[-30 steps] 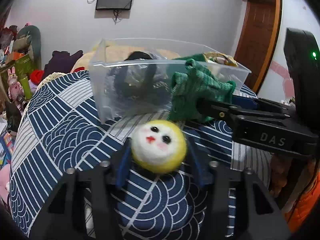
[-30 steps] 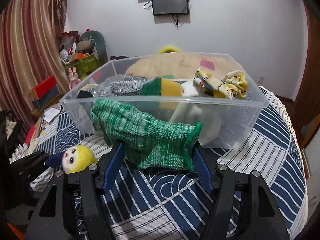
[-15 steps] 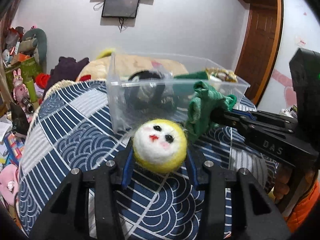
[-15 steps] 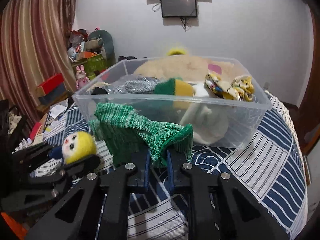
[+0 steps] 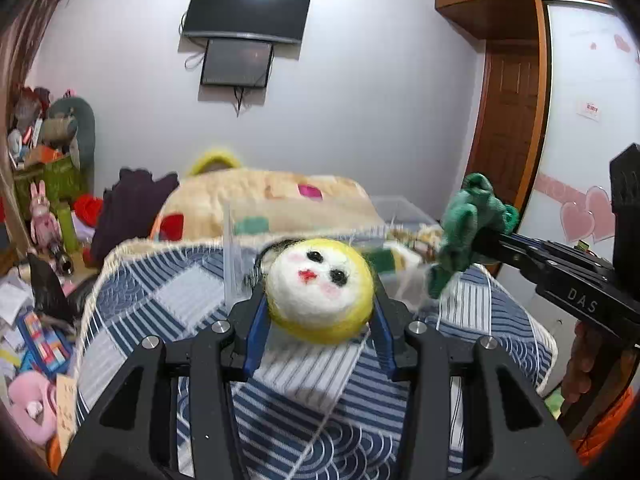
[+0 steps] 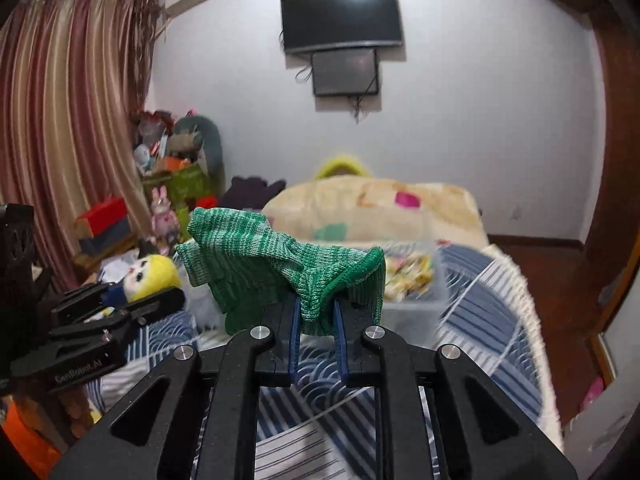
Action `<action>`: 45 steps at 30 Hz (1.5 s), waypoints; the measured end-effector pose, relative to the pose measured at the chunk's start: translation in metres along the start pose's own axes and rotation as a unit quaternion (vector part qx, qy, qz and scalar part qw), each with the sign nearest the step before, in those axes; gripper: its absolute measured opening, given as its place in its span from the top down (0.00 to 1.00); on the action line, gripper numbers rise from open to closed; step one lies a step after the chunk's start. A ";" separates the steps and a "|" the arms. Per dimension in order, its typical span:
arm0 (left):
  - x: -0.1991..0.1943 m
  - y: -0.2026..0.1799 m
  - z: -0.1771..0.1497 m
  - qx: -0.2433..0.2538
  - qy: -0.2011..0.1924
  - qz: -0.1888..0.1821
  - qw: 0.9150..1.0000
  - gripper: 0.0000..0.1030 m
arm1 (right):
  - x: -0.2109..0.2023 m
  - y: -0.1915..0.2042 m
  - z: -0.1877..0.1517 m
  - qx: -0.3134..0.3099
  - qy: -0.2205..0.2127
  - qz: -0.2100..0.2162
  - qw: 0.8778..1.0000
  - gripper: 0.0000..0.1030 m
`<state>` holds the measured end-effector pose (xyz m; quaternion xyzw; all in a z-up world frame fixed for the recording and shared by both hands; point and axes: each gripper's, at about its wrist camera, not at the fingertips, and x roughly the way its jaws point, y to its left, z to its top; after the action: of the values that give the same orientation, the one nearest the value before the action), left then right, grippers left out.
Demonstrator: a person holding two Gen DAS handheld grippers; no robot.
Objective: Organize soft objects
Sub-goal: 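Lift both items into the clear box and open both tools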
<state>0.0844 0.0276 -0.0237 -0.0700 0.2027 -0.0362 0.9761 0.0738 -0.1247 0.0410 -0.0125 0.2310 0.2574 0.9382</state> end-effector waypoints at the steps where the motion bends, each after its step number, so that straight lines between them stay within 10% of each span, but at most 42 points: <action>1: 0.000 -0.001 0.006 0.002 -0.005 -0.002 1.000 0.56 | -0.001 -0.001 0.003 0.000 -0.006 -0.007 1.000 0.87; 10: 0.027 -0.006 0.033 0.012 0.004 -0.007 1.000 0.56 | 0.002 -0.019 0.024 0.022 -0.036 -0.047 0.998 0.87; 26: 0.098 -0.004 0.015 0.018 0.086 0.007 0.996 0.56 | 0.057 -0.016 -0.001 0.023 0.043 -0.036 0.998 0.84; 33: 0.093 0.001 0.010 -0.002 0.087 0.003 0.996 0.36 | 0.047 -0.016 -0.003 0.009 0.045 -0.039 0.998 0.60; 45: 0.037 -0.001 0.006 0.002 0.041 0.003 0.999 0.36 | 0.011 -0.022 -0.001 0.019 0.002 -0.029 0.999 0.54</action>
<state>0.1211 0.0241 -0.0328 -0.0662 0.2422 -0.0365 0.9673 0.0929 -0.1391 0.0333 -0.0022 0.2367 0.2257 0.9450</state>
